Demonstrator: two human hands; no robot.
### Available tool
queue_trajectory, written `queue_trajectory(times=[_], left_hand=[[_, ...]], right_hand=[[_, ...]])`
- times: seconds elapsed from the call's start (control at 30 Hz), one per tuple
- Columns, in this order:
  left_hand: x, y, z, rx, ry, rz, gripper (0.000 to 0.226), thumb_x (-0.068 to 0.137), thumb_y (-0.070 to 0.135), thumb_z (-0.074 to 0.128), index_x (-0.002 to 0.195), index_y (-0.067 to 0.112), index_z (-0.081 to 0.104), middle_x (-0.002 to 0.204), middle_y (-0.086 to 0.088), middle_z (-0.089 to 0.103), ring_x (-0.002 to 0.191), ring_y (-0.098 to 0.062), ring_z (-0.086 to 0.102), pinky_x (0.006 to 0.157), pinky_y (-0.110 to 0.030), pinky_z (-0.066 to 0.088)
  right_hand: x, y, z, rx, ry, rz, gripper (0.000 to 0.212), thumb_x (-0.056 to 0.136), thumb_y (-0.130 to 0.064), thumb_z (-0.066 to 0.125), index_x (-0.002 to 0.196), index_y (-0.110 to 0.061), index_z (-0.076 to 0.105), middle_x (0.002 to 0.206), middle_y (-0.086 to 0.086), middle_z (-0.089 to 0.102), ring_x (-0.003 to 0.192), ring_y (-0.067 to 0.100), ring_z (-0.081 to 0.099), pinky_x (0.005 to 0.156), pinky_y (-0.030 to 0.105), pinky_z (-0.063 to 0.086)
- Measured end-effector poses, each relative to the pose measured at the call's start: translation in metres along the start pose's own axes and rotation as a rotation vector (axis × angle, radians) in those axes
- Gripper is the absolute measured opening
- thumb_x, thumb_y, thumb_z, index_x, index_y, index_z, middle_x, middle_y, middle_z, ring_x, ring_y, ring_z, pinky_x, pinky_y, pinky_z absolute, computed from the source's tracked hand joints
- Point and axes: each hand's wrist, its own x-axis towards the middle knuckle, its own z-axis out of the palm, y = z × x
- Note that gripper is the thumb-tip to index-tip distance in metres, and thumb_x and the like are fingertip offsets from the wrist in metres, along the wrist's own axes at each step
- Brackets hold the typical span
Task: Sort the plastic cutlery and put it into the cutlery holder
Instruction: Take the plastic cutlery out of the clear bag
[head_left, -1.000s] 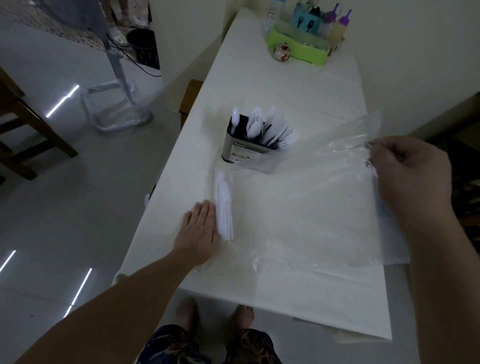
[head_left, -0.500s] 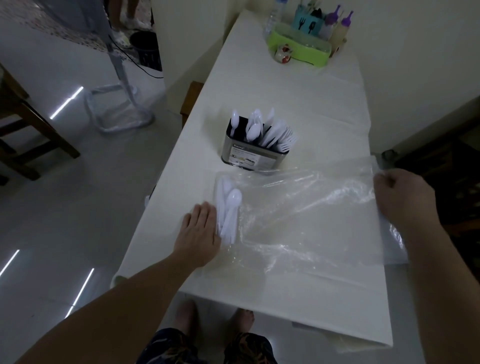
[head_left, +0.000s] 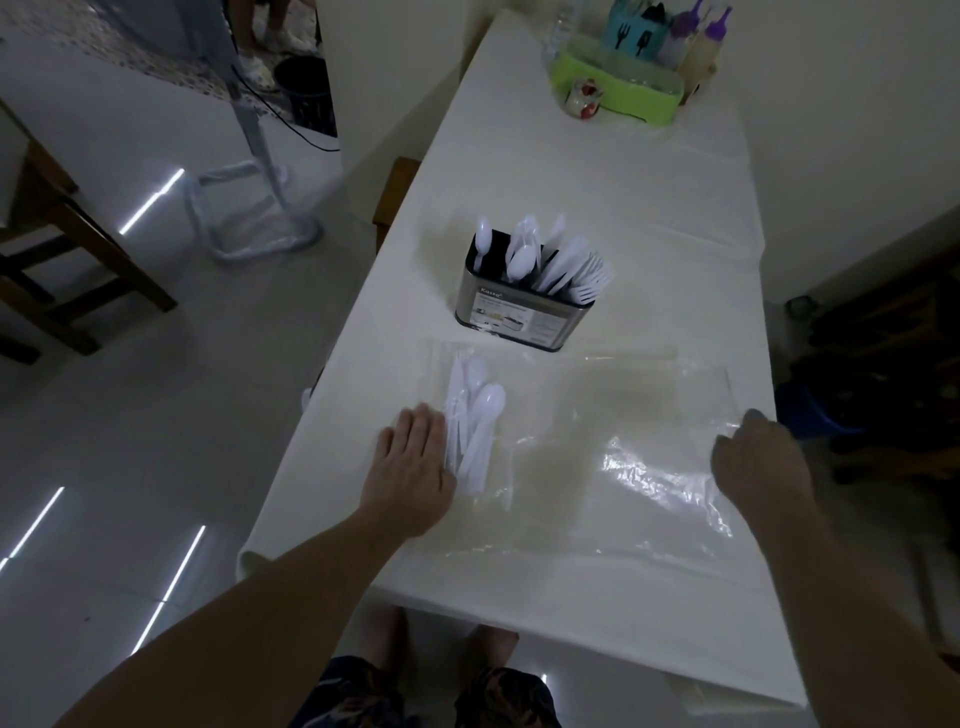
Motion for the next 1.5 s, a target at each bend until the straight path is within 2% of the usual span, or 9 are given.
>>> queue_trajectory(times=[0.1,0.27,0.43,0.57,0.63,0.77,1.0,1.23,1.5], left_hand=[[0.0,-0.001,0.0,-0.012,0.009,0.005,0.073,0.091,0.04,0.019,0.154,0.005,0.012,0.162,-0.02,0.013,0.149,-0.038,0.011,0.119,-0.051,0.016],[0.001,-0.001,0.0,-0.023,0.007,-0.003,0.071,0.092,0.038,0.024,0.154,0.006,0.014,0.162,-0.02,0.013,0.149,-0.038,0.012,0.119,-0.051,0.016],[0.002,0.0,-0.002,-0.076,-0.003,-0.009,0.071,0.091,0.039,0.019,0.154,0.007,0.015,0.162,-0.019,0.013,0.149,-0.037,0.012,0.119,-0.051,0.014],[0.002,0.0,-0.009,-0.228,0.066,-0.008,0.07,0.095,0.043,0.01,0.151,0.005,0.025,0.159,-0.022,0.022,0.148,-0.037,0.019,0.119,-0.05,0.02],[0.0,-0.001,-0.016,-0.369,0.114,-0.017,0.068,0.096,0.04,0.014,0.146,-0.001,0.033,0.154,-0.025,0.032,0.145,-0.038,0.027,0.118,-0.044,0.022],[0.001,-0.005,-0.025,-0.638,0.154,-0.145,0.048,0.096,0.01,0.041,0.142,0.0,0.041,0.142,-0.019,0.049,0.133,-0.036,0.044,0.112,-0.04,0.033],[0.008,-0.019,-0.026,-0.985,0.125,-0.38,0.051,0.096,0.003,0.037,0.147,0.012,0.04,0.134,-0.008,0.059,0.118,-0.023,0.057,0.105,-0.04,0.045],[0.012,-0.029,-0.026,-1.081,0.093,-0.404,0.048,0.093,0.002,0.042,0.14,0.011,0.048,0.125,-0.005,0.064,0.114,-0.022,0.059,0.104,-0.042,0.046],[0.019,-0.039,-0.026,-0.987,0.069,-0.375,0.039,0.091,0.005,0.053,0.13,0.009,0.058,0.119,-0.006,0.067,0.113,-0.021,0.06,0.092,-0.02,0.038]], right_hand=[[-0.02,-0.023,0.027,0.088,-0.072,-0.152,0.045,0.094,-0.012,0.024,0.122,0.001,0.058,0.122,0.017,0.051,0.111,0.031,0.051,0.089,0.034,0.045],[-0.055,-0.071,0.057,-0.056,-0.157,-0.448,0.041,0.098,-0.014,0.047,0.135,0.003,0.044,0.131,0.021,0.05,0.122,0.035,0.048,0.101,0.038,0.038],[-0.077,-0.104,0.09,-0.13,-0.179,-0.607,0.045,0.099,-0.022,0.045,0.139,-0.004,0.037,0.132,0.015,0.047,0.118,0.03,0.049,0.1,0.036,0.041],[-0.098,-0.13,0.105,-0.103,-0.2,-0.685,0.036,0.096,-0.02,0.046,0.129,-0.007,0.05,0.122,0.011,0.052,0.11,0.029,0.051,0.093,0.035,0.042],[-0.11,-0.142,0.109,0.001,-0.241,-0.653,0.028,0.094,-0.018,0.049,0.119,-0.007,0.057,0.114,0.013,0.055,0.104,0.031,0.056,0.089,0.037,0.045],[-0.13,-0.167,0.118,0.142,-0.304,-0.56,0.022,0.094,-0.021,0.05,0.111,-0.01,0.061,0.107,0.01,0.061,0.098,0.029,0.061,0.08,0.033,0.046],[-0.145,-0.193,0.145,0.1,-0.33,-0.48,0.023,0.099,-0.03,0.05,0.105,-0.01,0.061,0.103,0.009,0.068,0.095,0.024,0.066,0.072,0.026,0.044],[-0.15,-0.206,0.155,-0.008,-0.32,-0.412,0.02,0.1,-0.018,0.045,0.108,-0.008,0.06,0.106,0.01,0.068,0.099,0.026,0.067,0.075,0.031,0.049],[-0.148,-0.213,0.154,-0.068,-0.322,-0.356,0.02,0.098,-0.014,0.044,0.107,-0.012,0.063,0.108,0.008,0.068,0.101,0.025,0.066,0.079,0.032,0.051]])
